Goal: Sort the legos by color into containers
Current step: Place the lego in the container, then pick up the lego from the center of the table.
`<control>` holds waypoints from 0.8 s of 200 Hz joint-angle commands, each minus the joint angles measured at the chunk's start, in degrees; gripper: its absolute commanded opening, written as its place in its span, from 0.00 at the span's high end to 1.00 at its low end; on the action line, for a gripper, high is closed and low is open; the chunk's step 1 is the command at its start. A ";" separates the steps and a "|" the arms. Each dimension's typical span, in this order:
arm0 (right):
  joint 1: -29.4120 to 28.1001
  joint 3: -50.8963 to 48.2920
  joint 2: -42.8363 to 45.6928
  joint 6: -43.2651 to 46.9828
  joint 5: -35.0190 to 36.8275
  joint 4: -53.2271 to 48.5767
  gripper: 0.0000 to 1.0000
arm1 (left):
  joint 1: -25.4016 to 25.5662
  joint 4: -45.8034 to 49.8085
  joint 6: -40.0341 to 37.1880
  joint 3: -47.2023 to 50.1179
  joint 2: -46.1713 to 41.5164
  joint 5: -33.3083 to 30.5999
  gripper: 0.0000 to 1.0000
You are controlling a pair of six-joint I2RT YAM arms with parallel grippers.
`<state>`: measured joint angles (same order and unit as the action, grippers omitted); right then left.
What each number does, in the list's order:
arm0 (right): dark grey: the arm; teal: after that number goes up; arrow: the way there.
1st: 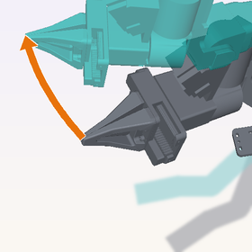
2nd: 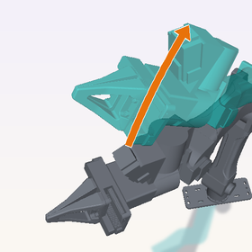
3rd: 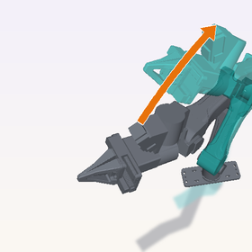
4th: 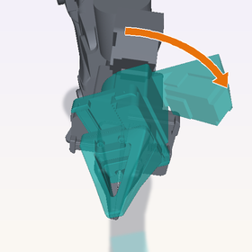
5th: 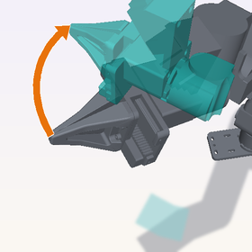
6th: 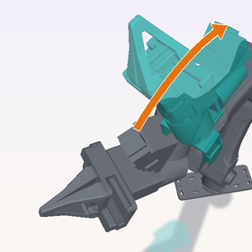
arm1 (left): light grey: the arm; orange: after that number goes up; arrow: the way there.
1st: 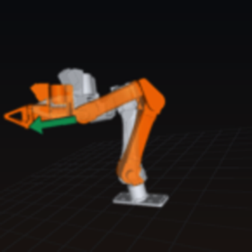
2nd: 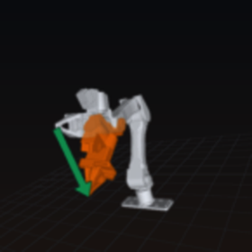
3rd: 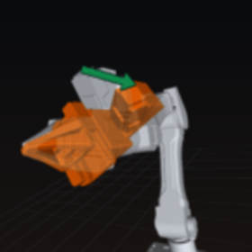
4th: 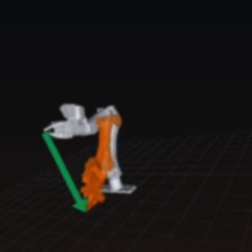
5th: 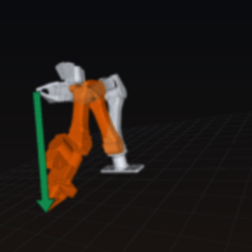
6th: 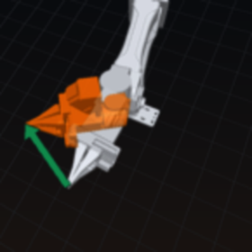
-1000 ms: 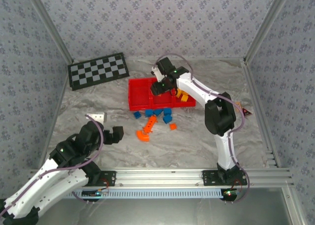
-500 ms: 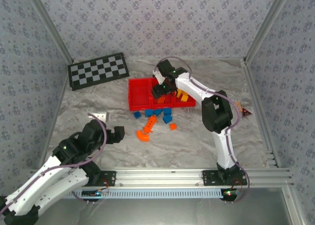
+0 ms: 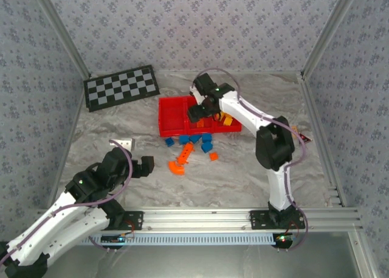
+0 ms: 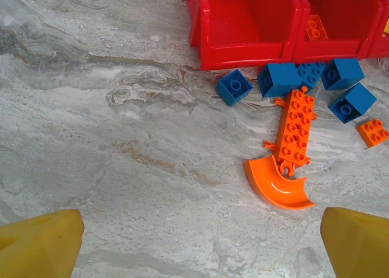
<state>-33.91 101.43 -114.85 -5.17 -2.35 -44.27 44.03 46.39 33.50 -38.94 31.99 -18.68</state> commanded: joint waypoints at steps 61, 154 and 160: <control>-0.58 -25.08 19.68 -4.58 -1.53 8.23 0.14 | 0.09 -1.39 -1.60 -1.98 1.30 0.32 0.00; -6.18 -28.76 12.86 -2.83 1.18 9.20 0.12 | 0.08 0.10 -1.42 -2.90 1.77 -0.40 0.00; -6.49 -28.60 12.12 -2.83 1.69 9.08 0.13 | 0.09 0.22 -1.33 -2.90 1.84 -0.47 0.00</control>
<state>-39.18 72.62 -99.77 -9.04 -2.83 -34.87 44.03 46.35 32.47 -38.96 33.87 -18.72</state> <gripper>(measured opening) 0.880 0.997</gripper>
